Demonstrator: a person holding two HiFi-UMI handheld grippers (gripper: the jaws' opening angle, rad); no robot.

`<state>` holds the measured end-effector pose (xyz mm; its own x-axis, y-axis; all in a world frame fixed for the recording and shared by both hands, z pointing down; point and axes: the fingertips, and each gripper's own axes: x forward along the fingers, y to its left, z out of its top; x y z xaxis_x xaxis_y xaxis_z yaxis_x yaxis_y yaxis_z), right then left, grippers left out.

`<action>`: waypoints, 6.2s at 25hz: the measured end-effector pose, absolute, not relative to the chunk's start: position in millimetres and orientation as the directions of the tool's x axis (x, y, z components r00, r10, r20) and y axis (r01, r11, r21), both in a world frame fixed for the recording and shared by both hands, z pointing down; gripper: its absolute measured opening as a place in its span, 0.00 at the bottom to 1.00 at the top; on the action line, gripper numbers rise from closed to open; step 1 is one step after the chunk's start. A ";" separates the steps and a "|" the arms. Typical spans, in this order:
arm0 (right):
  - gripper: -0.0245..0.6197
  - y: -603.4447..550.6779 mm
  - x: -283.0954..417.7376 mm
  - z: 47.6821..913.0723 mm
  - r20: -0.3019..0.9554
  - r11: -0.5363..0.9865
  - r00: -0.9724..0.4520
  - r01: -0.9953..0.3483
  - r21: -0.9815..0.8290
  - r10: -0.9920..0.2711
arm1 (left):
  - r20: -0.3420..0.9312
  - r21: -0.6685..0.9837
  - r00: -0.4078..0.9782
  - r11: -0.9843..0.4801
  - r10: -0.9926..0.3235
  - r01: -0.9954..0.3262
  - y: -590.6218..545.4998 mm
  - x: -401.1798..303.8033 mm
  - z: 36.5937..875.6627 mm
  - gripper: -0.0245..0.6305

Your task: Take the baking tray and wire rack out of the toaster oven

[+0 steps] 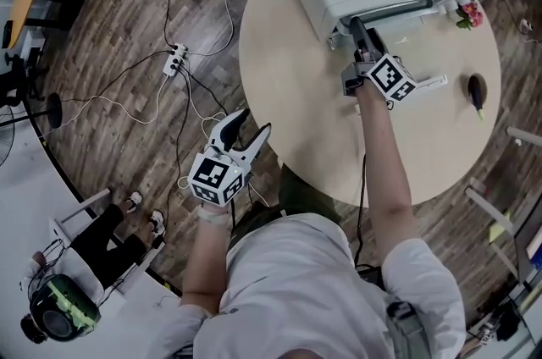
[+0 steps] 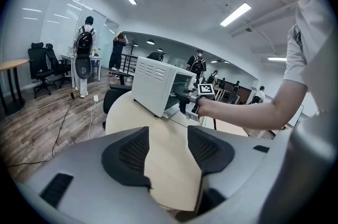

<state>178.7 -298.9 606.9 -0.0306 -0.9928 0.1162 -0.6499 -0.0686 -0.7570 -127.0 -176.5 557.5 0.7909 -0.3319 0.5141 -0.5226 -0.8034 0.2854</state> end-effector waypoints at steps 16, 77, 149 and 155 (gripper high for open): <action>0.35 -328.9 188.1 608.3 0.112 -0.075 -0.063 -0.423 -0.903 -0.992 | 0.526 0.286 0.780 -0.792 -0.340 -0.539 -164.6 -133.1 561.3 0.36; 0.07 83.9 197.6 663.8 0.162 -0.153 0.231 0.055 -0.987 -0.959 | 0.472 0.291 0.881 -0.942 -0.013 -0.170 -11.9 -46.9 551.0 0.36; 0.50 226.7 219.4 738.7 0.799 -0.825 0.205 -0.163 -0.542 -0.565 | 0.484 0.391 0.859 -0.919 0.165 -0.044 13.3 14.8 575.6 0.36; 0.50 197.1 211.2 699.8 0.736 -0.764 0.225 -0.309 -0.567 -0.638 | 0.456 0.378 0.886 -0.921 0.090 -0.100 2.5 -5.7 560.6 0.36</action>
<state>211.2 197.1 699.8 0.2255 -0.6380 0.7363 -0.3090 -0.7636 -0.5670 -5.7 2.5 560.6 0.8855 0.0905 0.4557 -0.1002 -0.9206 0.3775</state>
